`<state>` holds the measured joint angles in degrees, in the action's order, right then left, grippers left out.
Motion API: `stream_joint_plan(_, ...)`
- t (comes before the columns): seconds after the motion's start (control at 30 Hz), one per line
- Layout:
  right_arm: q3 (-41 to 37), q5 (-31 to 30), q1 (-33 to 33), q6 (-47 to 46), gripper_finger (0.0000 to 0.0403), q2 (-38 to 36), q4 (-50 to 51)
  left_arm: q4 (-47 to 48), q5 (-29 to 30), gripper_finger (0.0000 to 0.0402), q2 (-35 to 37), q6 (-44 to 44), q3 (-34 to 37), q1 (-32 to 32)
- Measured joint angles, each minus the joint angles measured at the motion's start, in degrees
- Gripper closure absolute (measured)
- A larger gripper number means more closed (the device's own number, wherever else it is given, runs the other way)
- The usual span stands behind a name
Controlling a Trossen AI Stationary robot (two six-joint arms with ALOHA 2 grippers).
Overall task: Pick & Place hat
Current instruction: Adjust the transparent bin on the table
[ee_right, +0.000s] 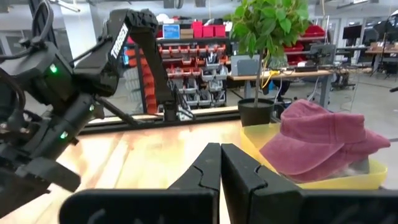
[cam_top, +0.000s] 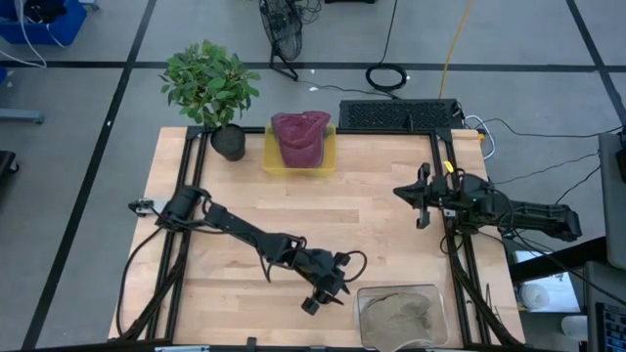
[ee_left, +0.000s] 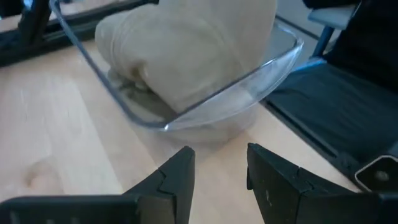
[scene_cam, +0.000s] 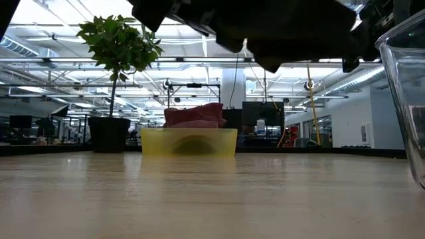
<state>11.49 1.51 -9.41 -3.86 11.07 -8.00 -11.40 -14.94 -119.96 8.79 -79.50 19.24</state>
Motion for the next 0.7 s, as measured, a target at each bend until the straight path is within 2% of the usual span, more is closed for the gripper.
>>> stream_joint_plan(0.13,0.0,-0.2,0.0,0.0,0.0403,0.0,-1.2,-2.8,0.0,0.0254,-0.1,0.0,0.0,0.0)
stream_joint_plan(0.43,0.0,-0.2,0.0,0.0,0.0403,0.0,-0.8,-0.8,-0.5,0.0258,-0.1,1.3,0.0,0.0)
stream_joint_plan(0.53,0.0,-0.2,0.0,0.0,0.0403,0.0,-0.2,-1.6,-0.5,0.028,-0.1,1.7,0.0,0.1)
stream_joint_plan(0.7,0.0,0.0,0.0,-1.7,0.0403,0.0,-0.2,-2.7,-0.5,0.0351,-0.1,1.4,0.0,0.0)
